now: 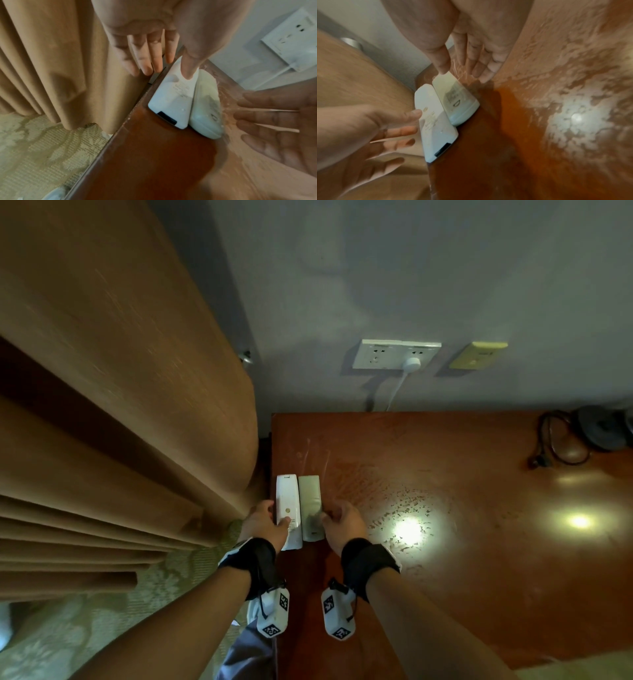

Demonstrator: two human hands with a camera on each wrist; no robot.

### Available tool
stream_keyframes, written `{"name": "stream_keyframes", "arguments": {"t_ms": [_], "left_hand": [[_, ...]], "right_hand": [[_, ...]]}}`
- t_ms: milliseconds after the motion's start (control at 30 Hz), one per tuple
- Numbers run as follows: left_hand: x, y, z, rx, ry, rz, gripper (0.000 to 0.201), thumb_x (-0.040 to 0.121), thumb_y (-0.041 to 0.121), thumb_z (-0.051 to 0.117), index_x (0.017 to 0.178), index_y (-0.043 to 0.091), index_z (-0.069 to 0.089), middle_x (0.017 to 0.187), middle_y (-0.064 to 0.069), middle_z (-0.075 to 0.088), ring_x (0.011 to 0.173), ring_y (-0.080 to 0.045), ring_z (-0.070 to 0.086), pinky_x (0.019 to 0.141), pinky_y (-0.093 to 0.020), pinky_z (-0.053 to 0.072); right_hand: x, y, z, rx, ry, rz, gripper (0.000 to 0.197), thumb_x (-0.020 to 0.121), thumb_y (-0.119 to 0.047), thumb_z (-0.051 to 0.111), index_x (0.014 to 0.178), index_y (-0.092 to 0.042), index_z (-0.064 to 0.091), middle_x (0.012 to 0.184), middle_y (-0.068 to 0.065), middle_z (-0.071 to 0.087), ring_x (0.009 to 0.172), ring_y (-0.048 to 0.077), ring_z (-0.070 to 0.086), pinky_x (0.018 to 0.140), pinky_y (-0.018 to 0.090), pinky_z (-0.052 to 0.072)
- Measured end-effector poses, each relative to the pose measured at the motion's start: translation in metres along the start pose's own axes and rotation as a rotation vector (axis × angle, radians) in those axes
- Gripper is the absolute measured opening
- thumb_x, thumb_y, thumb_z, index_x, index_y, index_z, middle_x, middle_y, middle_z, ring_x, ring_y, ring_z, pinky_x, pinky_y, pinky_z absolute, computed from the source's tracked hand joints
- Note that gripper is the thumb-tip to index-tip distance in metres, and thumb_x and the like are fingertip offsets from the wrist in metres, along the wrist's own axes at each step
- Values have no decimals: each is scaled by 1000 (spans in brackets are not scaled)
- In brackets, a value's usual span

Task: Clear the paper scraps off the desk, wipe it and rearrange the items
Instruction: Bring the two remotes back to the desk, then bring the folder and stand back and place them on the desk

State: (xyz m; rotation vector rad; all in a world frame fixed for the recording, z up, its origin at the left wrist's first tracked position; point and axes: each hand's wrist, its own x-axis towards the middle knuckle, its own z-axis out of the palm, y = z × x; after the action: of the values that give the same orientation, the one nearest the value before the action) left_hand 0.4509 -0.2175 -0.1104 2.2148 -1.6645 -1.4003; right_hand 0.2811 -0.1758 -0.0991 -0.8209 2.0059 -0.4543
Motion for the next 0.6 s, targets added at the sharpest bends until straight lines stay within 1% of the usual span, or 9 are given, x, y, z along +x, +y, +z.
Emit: {"name": "stream_keyframes", "arguments": {"t_ms": [67, 133, 200, 267, 333, 400, 500, 600], "left_hand": [[-7, 10, -3, 68, 22, 37, 49, 88, 42, 64, 132, 29, 47, 133, 3, 58, 116, -23, 57, 96, -37, 51], [-16, 30, -6, 135, 51, 100, 50, 88, 42, 60, 134, 32, 45, 136, 3, 51, 122, -24, 50, 101, -38, 46], [-30, 58, -7, 231, 77, 201, 49, 90, 42, 58, 136, 31, 46, 138, 2, 49, 126, -25, 43, 103, -43, 43], [-48, 86, -4, 381, 52, 321, 46, 93, 44, 53, 137, 32, 45, 140, 4, 47, 131, -24, 39, 105, -44, 39], [-72, 113, 3, 522, 30, 454, 41, 96, 44, 48, 135, 32, 45, 138, 4, 48, 130, -22, 39, 104, -43, 38], [-96, 136, 14, 606, 37, 562, 36, 97, 42, 47, 132, 32, 48, 133, 4, 52, 126, -21, 43, 102, -43, 38], [-137, 170, 41, 660, 54, 659, 36, 97, 42, 46, 131, 33, 48, 131, 6, 54, 124, -21, 44, 102, -44, 37], [-186, 200, 76, 713, 53, 719, 37, 97, 42, 45, 133, 33, 47, 132, 5, 52, 126, -21, 42, 102, -44, 36]], "right_hand": [[-13, -5, -21, -6, 31, 5, 40, 95, -30, 61, 133, -21, 53, 131, 0, 54, 115, 20, 56, 92, 28, 48], [-28, -7, -47, 17, 44, -8, 37, 97, -32, 58, 132, -22, 53, 130, 1, 56, 113, 19, 55, 94, 31, 48], [-42, -5, -73, 62, 40, -15, 35, 98, -31, 55, 132, -21, 53, 129, 1, 57, 112, 18, 55, 91, 29, 47], [-57, 2, -99, 89, 54, -15, 32, 99, -30, 55, 130, -22, 54, 131, 1, 56, 115, 19, 54, 90, 29, 47], [-70, 12, -123, 71, 79, -33, 33, 99, -31, 55, 130, -22, 53, 131, 1, 56, 117, 19, 55, 92, 31, 48], [-82, 25, -149, 26, 103, -68, 36, 99, -32, 54, 133, -20, 52, 129, 1, 57, 114, 19, 55, 89, 28, 46], [-100, 53, -192, 23, 126, -127, 37, 99, -32, 55, 133, -19, 52, 126, 3, 59, 102, 14, 54, 84, 25, 43], [-125, 92, -238, -47, 164, -174, 37, 98, -33, 55, 132, -18, 52, 119, 3, 60, 99, 16, 55, 79, 25, 43]]}}
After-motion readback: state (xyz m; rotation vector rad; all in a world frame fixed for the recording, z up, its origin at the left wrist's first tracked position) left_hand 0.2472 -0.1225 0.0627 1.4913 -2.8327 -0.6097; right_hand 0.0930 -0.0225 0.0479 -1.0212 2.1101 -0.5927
